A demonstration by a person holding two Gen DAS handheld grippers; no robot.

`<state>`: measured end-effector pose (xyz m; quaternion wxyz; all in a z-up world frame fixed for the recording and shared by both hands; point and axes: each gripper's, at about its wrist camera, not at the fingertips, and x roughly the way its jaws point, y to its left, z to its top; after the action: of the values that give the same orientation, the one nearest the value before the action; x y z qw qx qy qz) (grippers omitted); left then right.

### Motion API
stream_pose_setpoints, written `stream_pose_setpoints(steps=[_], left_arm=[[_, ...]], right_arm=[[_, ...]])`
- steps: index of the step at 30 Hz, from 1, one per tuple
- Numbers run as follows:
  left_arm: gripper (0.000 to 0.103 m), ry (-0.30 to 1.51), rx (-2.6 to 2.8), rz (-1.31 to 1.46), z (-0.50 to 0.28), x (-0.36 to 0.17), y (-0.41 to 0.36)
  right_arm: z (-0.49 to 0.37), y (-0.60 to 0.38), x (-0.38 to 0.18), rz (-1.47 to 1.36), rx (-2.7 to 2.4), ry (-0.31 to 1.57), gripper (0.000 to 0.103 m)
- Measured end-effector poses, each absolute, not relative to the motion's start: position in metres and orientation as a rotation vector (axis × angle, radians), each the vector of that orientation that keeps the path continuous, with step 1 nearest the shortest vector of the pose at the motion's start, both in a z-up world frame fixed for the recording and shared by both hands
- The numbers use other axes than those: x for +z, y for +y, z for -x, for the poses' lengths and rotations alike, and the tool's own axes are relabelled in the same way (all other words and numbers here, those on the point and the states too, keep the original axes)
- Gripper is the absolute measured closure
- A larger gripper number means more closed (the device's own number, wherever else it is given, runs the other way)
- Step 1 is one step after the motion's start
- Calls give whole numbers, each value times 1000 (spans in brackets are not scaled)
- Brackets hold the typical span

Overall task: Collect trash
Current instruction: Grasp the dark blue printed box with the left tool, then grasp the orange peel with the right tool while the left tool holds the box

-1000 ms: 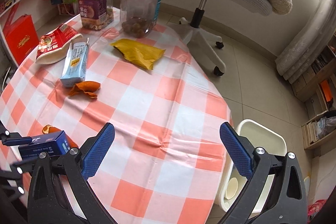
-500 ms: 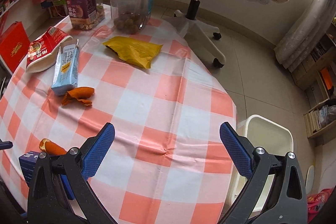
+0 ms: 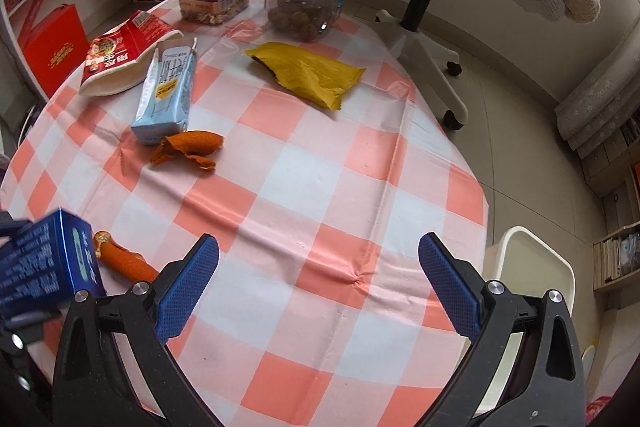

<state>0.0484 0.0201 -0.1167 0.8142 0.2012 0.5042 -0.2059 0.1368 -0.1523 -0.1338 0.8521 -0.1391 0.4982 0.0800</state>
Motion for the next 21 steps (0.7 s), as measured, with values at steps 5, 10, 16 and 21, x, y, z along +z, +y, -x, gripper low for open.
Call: stream_pose_setpoints(steps=[5, 10, 16, 21], left_arm=[[46, 1008, -278, -162, -62, -73, 82], [46, 971, -253, -53, -66, -64, 95], [46, 991, -216, -18, -70, -72, 102], [46, 1008, -172, 75, -79, -81, 119]], right_arm=[[-118, -106, -146, 367, 427, 1072, 7], [-90, -55, -163, 557, 613, 1024, 7], [-95, -30, -191, 603, 682, 1107, 47], [-116, -33, -181, 454, 684, 1125, 81]])
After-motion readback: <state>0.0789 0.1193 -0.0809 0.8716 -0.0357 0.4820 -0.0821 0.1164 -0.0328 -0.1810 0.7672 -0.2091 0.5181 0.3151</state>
